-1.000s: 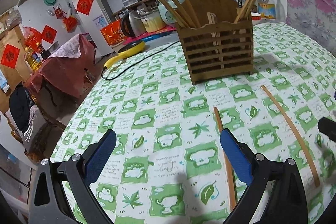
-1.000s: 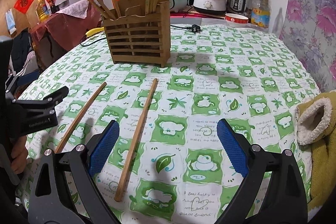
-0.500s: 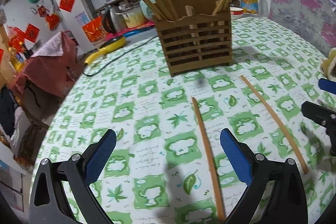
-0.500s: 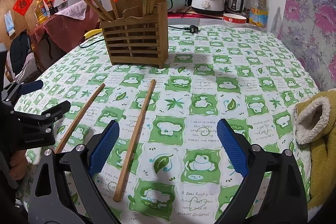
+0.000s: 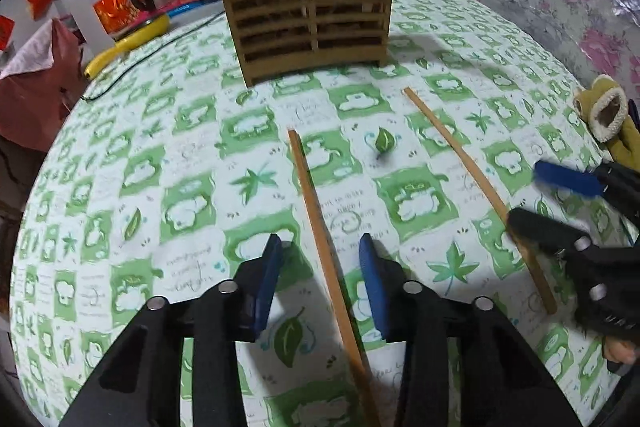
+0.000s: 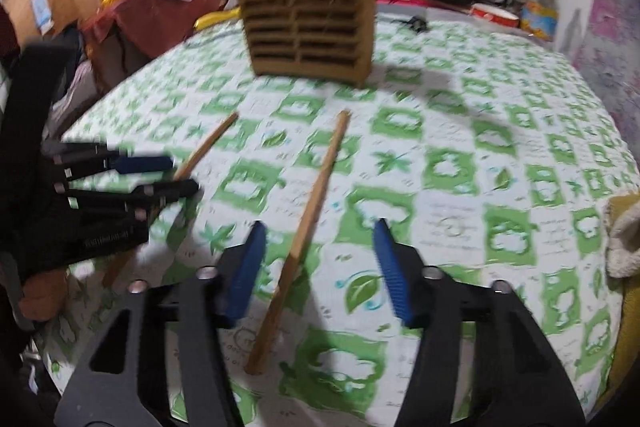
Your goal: Organize utensils
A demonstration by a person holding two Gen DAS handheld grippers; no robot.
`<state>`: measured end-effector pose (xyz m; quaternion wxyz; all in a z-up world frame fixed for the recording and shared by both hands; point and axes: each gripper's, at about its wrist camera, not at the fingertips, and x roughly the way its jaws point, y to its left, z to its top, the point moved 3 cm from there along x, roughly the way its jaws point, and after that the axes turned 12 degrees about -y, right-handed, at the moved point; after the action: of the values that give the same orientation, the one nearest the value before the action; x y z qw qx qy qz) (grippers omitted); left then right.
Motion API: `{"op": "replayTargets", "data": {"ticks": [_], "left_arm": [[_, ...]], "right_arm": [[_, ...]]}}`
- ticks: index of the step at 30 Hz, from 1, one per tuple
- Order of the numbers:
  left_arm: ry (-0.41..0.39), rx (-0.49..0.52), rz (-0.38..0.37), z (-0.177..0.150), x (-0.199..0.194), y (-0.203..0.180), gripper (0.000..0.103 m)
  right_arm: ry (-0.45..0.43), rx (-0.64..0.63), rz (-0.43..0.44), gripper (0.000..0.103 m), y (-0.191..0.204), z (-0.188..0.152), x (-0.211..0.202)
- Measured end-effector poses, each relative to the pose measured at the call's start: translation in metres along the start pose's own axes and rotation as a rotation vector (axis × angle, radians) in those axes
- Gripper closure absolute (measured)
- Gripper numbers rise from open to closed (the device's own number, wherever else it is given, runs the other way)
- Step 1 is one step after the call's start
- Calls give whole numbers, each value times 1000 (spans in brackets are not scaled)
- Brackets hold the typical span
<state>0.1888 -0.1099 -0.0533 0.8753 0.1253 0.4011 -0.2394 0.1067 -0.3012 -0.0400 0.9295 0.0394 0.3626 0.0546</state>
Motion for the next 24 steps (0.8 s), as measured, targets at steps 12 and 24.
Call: {"op": "replayTargets", "data": {"ticks": [12, 24], "left_arm": [[-12, -5, 85, 25, 25, 17, 97], [-4, -98, 127, 30, 31, 46, 97]], "right_arm": [[40, 47, -54, 96, -23, 18, 39], [43, 36, -61, 96, -24, 16, 36]]}}
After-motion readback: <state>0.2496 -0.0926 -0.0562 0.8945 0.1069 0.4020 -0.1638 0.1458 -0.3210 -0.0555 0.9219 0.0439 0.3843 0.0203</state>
